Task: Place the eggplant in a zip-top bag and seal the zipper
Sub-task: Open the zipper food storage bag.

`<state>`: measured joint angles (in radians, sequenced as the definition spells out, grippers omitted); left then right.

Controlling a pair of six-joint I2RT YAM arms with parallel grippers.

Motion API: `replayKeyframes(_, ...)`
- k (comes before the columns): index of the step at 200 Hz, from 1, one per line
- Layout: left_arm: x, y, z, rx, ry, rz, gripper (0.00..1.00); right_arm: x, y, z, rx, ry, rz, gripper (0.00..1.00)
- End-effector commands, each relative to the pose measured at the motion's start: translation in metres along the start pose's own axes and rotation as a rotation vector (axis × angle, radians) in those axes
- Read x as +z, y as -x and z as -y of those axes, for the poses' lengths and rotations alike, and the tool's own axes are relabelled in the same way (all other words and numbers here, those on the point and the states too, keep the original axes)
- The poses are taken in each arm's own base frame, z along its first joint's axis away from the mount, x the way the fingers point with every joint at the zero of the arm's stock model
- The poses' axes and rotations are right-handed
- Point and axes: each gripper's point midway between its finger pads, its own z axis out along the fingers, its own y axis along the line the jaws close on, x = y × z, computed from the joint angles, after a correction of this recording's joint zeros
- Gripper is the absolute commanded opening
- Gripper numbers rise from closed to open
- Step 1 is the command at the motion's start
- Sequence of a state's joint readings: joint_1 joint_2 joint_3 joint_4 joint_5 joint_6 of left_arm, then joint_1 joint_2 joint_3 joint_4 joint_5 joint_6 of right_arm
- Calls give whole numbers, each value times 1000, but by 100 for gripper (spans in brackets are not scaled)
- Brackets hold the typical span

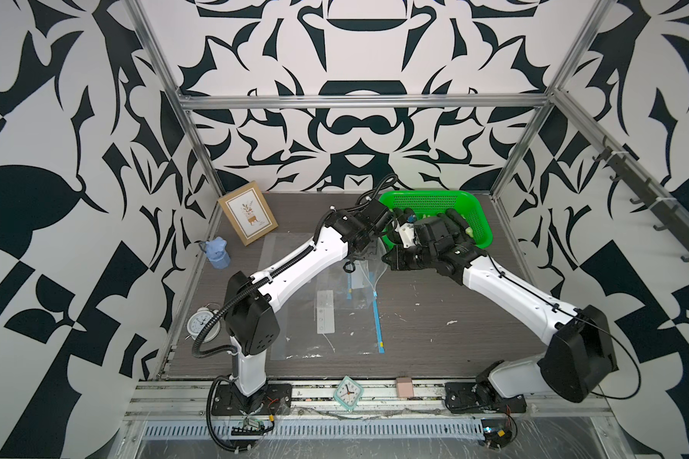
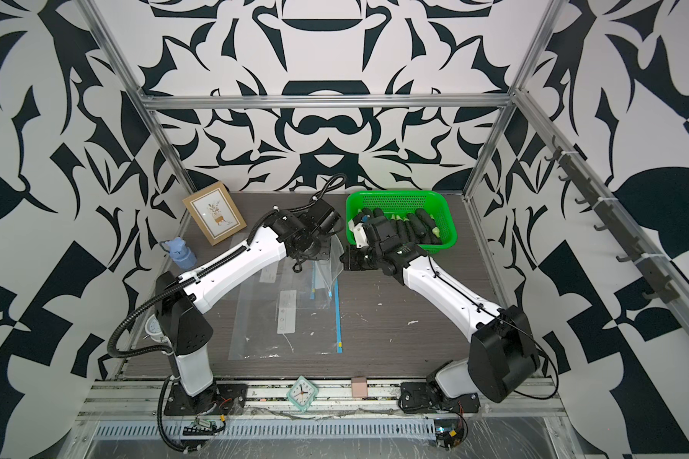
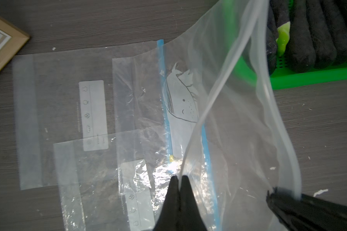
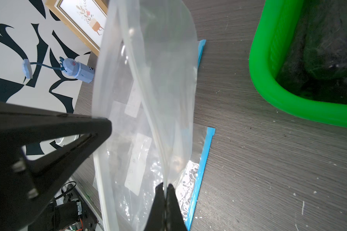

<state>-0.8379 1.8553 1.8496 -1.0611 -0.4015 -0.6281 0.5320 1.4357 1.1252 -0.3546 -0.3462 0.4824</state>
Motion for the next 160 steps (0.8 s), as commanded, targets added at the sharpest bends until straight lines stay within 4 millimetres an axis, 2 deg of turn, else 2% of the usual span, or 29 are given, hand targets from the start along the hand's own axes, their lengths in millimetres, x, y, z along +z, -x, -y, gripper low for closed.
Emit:
replayKeyframes(1, -29, 0, -31, 10, 98, 13, 0, -2, 16, -12, -39, 23, 27, 0)
replayKeyframes(37, -39, 0, -41, 13, 120, 26, 0, 2, 22, -25, -51, 88, 30, 0)
replayKeyframes(45, -40, 1, -41, 14, 119, 28, 0, 0, 23, -29, -58, 107, 33, 3)
replayKeyframes(73, -41, 2, -39, 12, 101, 35, 0, -17, 29, -38, -97, 107, 45, 33)
replayKeyframes(93, -41, 3, -35, 11, 73, 38, 0, -25, 31, -34, -128, 57, 36, 52)
replayKeyframes(107, -39, 4, -32, 6, 54, 40, 0, -30, 35, -27, -128, 33, 45, 69)
replayKeyframes(131, -36, 4, -28, 6, 36, 32, 0, -33, 46, -10, -124, 6, 67, 70)
replayKeyframes(160, -32, 3, -19, 6, -15, 25, 0, -25, 73, 32, -57, -2, 87, 59)
